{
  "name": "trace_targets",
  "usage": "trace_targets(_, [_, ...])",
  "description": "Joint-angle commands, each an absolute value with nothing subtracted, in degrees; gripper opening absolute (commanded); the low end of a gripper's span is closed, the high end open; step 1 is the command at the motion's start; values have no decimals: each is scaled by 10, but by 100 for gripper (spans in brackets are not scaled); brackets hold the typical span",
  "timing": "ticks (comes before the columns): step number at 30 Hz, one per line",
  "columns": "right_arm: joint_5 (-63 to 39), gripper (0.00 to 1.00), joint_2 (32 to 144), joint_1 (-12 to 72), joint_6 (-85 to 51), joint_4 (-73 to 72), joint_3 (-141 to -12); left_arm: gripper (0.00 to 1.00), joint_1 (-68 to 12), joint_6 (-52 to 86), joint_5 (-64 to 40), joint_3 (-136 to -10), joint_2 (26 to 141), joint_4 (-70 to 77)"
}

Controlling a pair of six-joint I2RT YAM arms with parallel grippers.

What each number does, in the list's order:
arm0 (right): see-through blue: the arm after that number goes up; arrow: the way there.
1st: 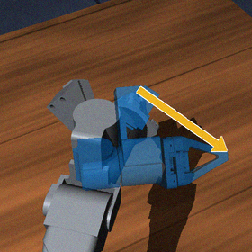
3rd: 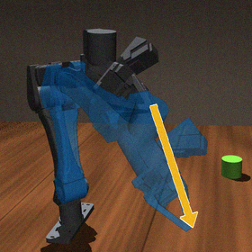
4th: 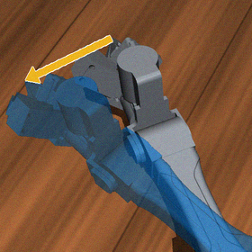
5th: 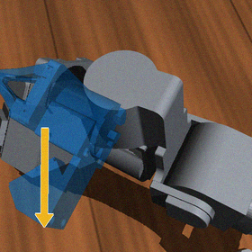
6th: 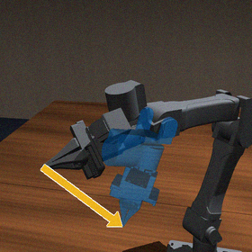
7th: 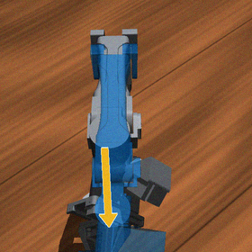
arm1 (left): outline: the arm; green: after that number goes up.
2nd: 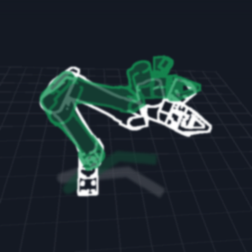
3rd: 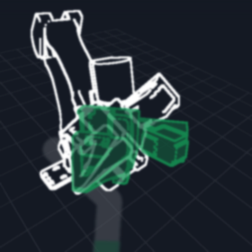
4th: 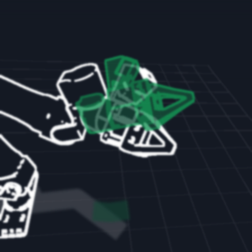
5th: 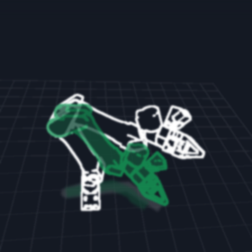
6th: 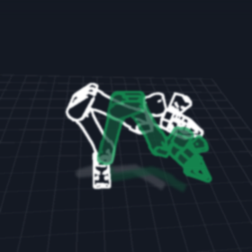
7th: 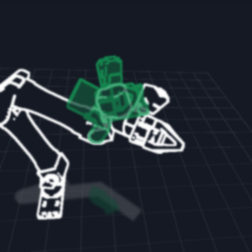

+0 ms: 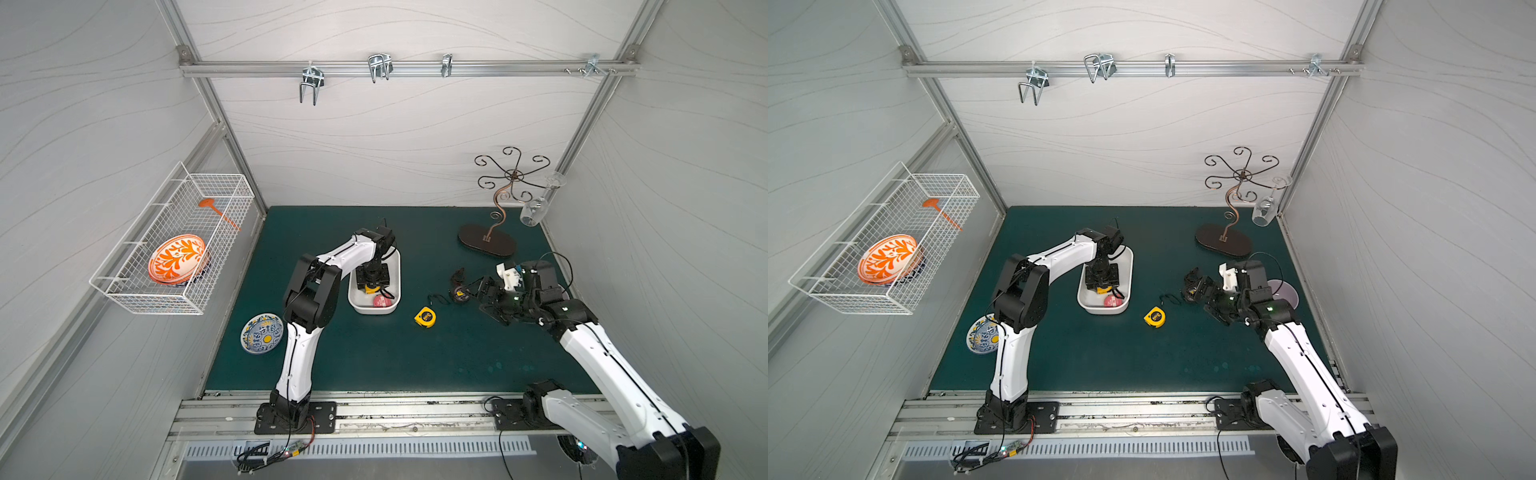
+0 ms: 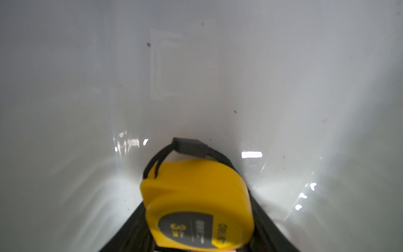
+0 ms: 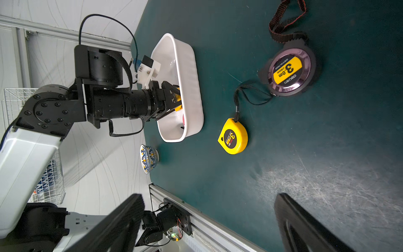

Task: Take the tape measure out of the storage box
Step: Pick up the tape measure from the storage box.

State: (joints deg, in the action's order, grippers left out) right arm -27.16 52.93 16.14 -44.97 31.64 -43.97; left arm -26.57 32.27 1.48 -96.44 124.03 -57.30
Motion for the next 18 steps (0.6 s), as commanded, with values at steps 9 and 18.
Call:
trace_targets(9, [-298, 99, 532, 160, -438, 304, -436, 0, -265, 343, 16, -1017, 1183, -617])
trace_targets(18, [-283, 99, 554, 219, -433, 263, -451, 0, -265, 391, -30, -1040, 1112, -624])
